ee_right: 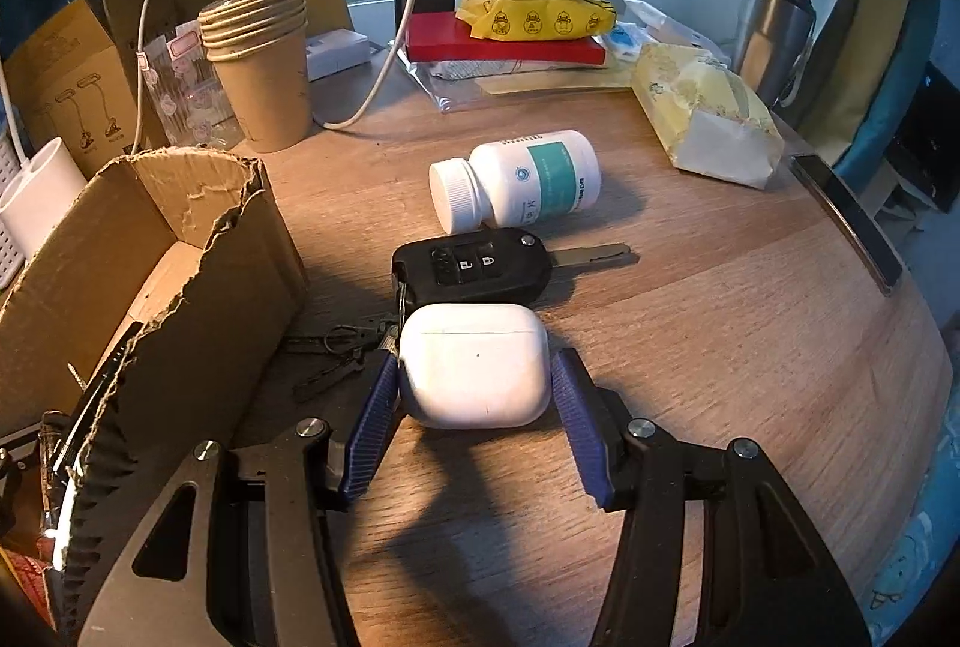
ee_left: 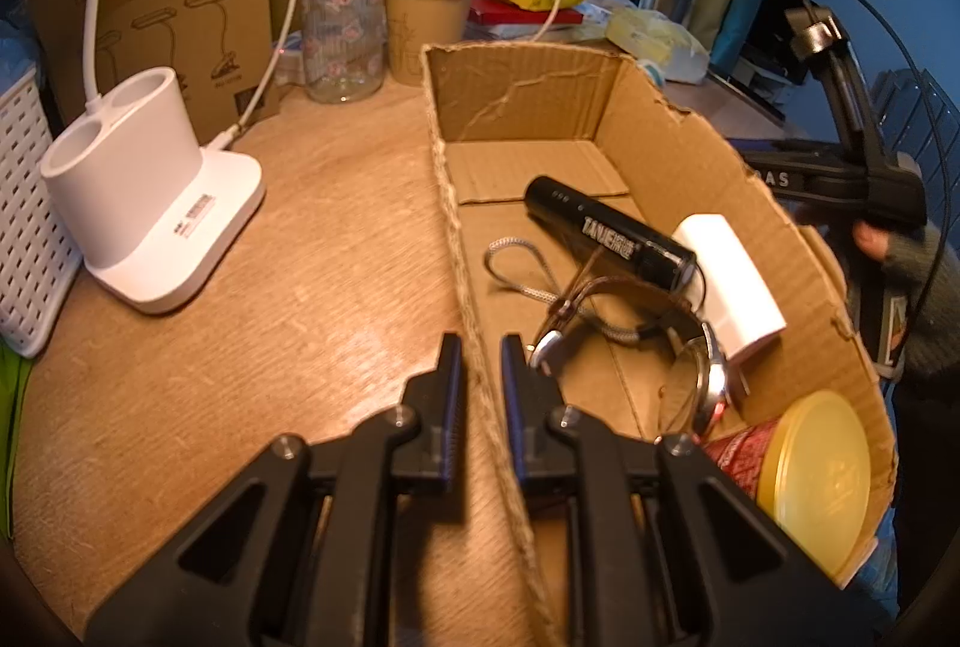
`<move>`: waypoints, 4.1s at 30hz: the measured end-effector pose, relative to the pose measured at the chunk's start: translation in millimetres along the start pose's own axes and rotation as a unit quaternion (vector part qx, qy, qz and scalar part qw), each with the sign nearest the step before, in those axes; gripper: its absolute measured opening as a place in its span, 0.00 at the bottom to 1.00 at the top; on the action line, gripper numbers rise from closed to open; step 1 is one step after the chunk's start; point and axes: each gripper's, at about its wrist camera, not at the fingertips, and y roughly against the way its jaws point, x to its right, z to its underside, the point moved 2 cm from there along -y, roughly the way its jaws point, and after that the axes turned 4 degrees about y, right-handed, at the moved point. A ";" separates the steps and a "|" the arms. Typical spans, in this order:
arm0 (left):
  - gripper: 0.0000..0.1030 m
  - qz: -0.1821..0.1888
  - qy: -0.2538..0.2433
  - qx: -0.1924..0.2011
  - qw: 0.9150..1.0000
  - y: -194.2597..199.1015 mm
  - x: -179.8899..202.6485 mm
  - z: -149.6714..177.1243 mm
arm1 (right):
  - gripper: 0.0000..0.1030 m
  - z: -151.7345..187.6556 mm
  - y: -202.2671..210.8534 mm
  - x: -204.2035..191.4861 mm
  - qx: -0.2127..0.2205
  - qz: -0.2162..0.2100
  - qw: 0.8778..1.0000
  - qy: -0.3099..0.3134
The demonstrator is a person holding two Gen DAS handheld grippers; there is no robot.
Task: Organize rigid objects
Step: 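Move the right gripper to the white earbud case and grasp it, then lift the white earbud case with the right gripper over the box, then open the right gripper to drop the earbud case into the box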
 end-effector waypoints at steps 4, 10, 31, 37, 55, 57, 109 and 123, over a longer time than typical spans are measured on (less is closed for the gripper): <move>0.14 0.000 0.000 0.000 1.000 -0.1 0.0 0.0 | 0.55 -0.7 -1.9 0.1 -0.001 0.002 1.000 0.002; 0.14 0.000 0.000 0.000 1.000 -0.2 0.1 -0.1 | 0.55 -1.3 -3.8 -0.5 -0.001 0.005 1.000 0.007; 0.14 0.000 0.000 0.000 1.000 -0.2 -0.1 -0.1 | 0.55 1.9 10.9 -0.2 0.018 0.001 1.000 -0.004; 0.14 0.000 0.000 0.000 1.000 -0.3 -0.2 -0.1 | 0.55 0.9 25.0 -2.4 0.030 0.000 1.000 -0.003; 0.14 0.000 0.000 0.000 1.000 -0.4 -0.2 -0.2 | 0.55 -3.7 65.9 -8.4 0.060 0.005 0.998 0.008; 0.14 0.000 0.000 0.000 1.000 -0.4 -0.1 -0.2 | 0.55 -4.8 72.0 -10.7 0.066 0.004 0.998 0.011; 0.14 -0.001 0.000 0.001 1.000 -0.7 -0.7 -0.4 | 0.55 -8.1 60.0 -127.4 0.038 -0.024 0.988 0.150; 0.14 -0.001 0.000 0.001 1.000 0.2 -1.9 -1.1 | 0.59 -9.0 63.1 -126.7 0.036 -0.037 0.988 0.145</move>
